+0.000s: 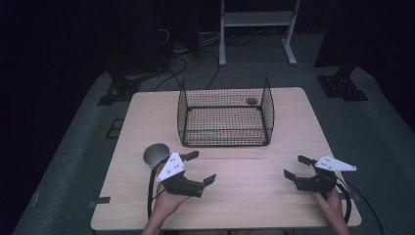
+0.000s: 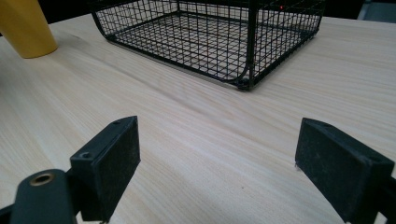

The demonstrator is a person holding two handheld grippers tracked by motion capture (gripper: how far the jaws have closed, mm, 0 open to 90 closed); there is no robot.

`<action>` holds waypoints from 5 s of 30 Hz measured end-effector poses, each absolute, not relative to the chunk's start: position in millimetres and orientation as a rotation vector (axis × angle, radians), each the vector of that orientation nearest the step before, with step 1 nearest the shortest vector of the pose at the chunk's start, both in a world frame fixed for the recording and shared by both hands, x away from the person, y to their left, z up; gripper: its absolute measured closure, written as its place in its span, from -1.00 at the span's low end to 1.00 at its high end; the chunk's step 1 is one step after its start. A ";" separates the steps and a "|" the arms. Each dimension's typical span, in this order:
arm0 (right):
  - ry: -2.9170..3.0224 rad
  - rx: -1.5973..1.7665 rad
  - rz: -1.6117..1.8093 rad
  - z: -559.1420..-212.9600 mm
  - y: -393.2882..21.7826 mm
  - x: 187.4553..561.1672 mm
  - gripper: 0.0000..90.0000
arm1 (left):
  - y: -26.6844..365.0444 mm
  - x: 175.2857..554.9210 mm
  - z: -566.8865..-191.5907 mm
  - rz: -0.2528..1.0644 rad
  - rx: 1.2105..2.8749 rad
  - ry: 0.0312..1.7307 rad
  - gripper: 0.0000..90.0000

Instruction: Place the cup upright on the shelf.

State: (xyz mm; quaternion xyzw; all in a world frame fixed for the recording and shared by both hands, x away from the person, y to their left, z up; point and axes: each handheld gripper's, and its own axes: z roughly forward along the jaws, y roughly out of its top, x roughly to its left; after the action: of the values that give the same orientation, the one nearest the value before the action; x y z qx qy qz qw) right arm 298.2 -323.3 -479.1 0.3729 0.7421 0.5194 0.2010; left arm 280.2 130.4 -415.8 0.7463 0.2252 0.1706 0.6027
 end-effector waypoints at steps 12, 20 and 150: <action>2.074 1.042 1.451 -479.1 -323.3 298.1 -0.71 | 144.6 279.1 -405.1 0.436 1.714 0.533 -0.87; 2.073 1.043 1.452 -479.1 -323.4 298.2 -0.71 | 151.9 278.2 -399.3 0.459 1.715 0.537 -0.87; 2.083 1.026 1.411 -479.0 -319.7 297.3 -0.71 | 233.8 306.8 -427.6 0.609 1.833 0.838 -0.70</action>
State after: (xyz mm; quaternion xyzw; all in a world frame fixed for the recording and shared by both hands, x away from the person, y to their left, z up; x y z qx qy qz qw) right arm 297.3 -319.7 -479.0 0.3691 0.7493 0.5078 0.2107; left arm 306.8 233.8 -427.6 0.7565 0.3458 0.2511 0.4951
